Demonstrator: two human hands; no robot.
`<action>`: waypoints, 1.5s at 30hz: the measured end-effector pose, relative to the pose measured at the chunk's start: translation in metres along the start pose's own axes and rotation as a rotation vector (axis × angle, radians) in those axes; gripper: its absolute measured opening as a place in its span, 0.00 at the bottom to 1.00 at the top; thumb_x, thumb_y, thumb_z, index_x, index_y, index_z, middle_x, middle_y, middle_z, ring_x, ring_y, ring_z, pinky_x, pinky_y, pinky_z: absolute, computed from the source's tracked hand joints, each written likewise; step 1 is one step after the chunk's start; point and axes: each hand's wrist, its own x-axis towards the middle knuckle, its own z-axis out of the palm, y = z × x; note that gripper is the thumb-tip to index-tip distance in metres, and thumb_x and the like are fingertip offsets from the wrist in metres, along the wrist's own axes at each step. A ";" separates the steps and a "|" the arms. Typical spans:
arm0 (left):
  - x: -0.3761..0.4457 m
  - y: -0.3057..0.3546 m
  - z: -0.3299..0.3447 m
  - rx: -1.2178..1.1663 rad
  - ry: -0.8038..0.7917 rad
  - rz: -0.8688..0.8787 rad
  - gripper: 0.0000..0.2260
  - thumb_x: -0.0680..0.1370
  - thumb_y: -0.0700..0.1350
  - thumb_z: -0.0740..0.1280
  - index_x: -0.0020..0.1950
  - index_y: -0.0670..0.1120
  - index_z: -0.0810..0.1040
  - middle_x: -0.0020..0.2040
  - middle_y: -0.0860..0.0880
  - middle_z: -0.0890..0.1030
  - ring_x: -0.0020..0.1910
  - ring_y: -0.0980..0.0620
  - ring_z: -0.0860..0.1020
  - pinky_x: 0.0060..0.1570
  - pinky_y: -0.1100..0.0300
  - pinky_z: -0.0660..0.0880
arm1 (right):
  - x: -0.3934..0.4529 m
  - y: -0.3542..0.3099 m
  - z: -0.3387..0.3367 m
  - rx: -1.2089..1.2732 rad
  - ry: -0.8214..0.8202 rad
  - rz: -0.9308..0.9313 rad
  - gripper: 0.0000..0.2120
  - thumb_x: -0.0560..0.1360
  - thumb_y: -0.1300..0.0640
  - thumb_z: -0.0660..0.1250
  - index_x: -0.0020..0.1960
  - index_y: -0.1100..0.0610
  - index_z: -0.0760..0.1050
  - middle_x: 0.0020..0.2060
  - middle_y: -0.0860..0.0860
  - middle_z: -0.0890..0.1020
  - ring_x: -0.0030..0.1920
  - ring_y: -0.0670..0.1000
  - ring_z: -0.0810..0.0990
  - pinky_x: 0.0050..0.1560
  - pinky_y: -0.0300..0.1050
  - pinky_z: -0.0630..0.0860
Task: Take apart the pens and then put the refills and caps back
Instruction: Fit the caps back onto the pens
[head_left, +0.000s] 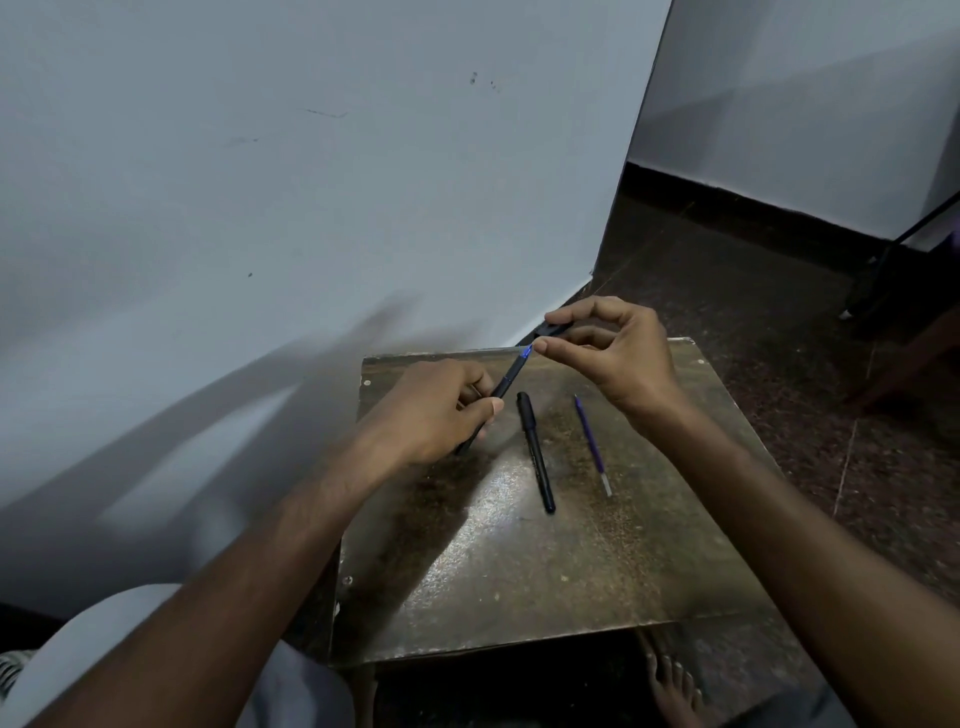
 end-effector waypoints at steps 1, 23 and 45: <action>0.000 0.000 0.000 -0.001 -0.004 0.008 0.11 0.85 0.49 0.70 0.43 0.56 0.78 0.39 0.55 0.88 0.32 0.69 0.82 0.33 0.77 0.70 | 0.000 -0.001 0.000 -0.019 -0.007 -0.017 0.16 0.67 0.55 0.87 0.52 0.54 0.89 0.52 0.49 0.89 0.48 0.50 0.91 0.54 0.48 0.88; 0.000 0.011 0.010 -0.113 0.165 -0.003 0.14 0.83 0.55 0.72 0.39 0.52 0.86 0.33 0.60 0.87 0.33 0.60 0.86 0.39 0.68 0.79 | -0.011 0.000 0.017 0.266 -0.203 0.161 0.12 0.84 0.63 0.71 0.67 0.64 0.81 0.45 0.63 0.87 0.44 0.54 0.87 0.51 0.49 0.86; 0.001 0.005 0.026 -0.378 0.129 -0.211 0.06 0.77 0.49 0.81 0.43 0.50 0.88 0.33 0.53 0.88 0.34 0.58 0.88 0.35 0.66 0.84 | -0.016 -0.005 0.018 -0.412 -0.126 -0.031 0.16 0.84 0.53 0.71 0.70 0.55 0.82 0.44 0.48 0.88 0.42 0.45 0.88 0.50 0.40 0.84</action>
